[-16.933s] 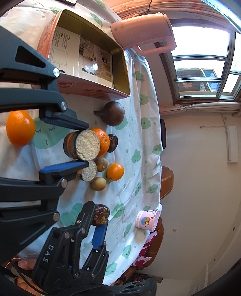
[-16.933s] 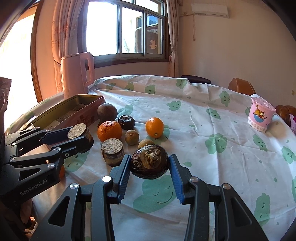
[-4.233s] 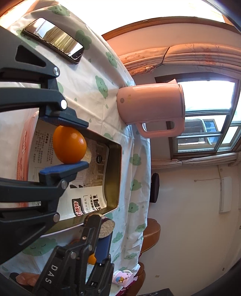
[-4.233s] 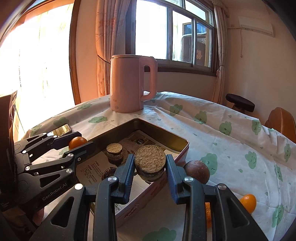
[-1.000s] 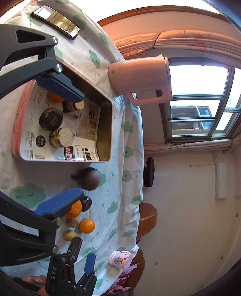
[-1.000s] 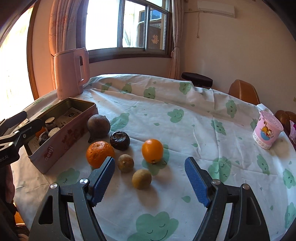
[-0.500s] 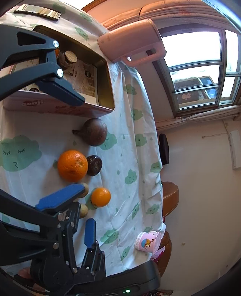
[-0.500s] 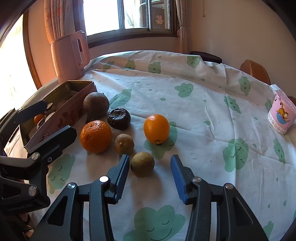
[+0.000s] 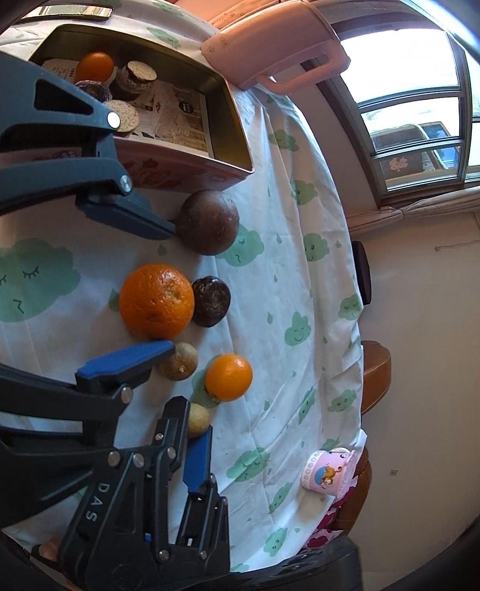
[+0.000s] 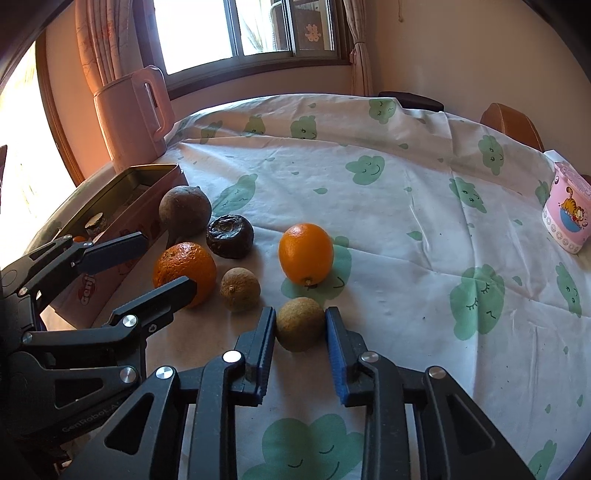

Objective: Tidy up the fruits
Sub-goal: 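Move the right gripper to a small brown fruit while the left approaches an orange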

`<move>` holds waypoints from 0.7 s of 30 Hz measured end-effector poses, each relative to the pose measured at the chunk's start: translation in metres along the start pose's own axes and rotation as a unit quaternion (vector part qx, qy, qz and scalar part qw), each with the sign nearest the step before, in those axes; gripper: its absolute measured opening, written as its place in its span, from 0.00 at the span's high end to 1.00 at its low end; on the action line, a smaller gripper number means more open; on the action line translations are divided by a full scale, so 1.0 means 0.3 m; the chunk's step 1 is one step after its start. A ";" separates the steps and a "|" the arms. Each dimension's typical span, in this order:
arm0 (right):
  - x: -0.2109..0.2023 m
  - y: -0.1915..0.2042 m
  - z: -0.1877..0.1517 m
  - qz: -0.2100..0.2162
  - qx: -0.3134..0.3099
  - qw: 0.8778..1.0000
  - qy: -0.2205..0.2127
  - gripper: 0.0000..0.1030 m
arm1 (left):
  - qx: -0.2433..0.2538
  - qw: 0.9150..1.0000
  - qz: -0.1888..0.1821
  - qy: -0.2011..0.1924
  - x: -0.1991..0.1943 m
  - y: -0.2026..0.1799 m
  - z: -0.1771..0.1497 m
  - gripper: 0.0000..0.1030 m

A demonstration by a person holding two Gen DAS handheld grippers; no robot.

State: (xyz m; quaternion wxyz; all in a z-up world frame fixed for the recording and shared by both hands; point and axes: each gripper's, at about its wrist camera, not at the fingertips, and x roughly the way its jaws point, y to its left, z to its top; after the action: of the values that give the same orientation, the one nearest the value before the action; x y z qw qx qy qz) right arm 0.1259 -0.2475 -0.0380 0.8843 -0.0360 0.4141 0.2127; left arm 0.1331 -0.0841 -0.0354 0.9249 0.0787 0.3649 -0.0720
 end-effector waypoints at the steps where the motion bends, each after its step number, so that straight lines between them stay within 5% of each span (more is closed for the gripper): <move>1: -0.002 -0.001 0.000 -0.001 0.001 1.000 -0.001 0.72 | -0.003 1.000 -0.006 0.003 0.005 0.003 0.001 0.43; 4: -0.002 -0.008 0.001 -0.002 0.005 1.000 -0.002 0.72 | -0.006 1.000 -0.024 0.002 0.008 0.004 0.004 0.57; 21: -0.007 -0.015 0.002 -0.004 0.010 1.000 -0.006 0.72 | -0.018 0.999 -0.044 0.004 0.023 0.015 0.012 0.55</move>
State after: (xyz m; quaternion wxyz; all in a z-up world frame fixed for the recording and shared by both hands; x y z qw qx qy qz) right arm 0.1269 -0.2520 -0.0365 0.8879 -0.0280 0.4108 0.2049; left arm 0.1413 -0.0809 -0.0371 0.9206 0.0460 0.3730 -0.1058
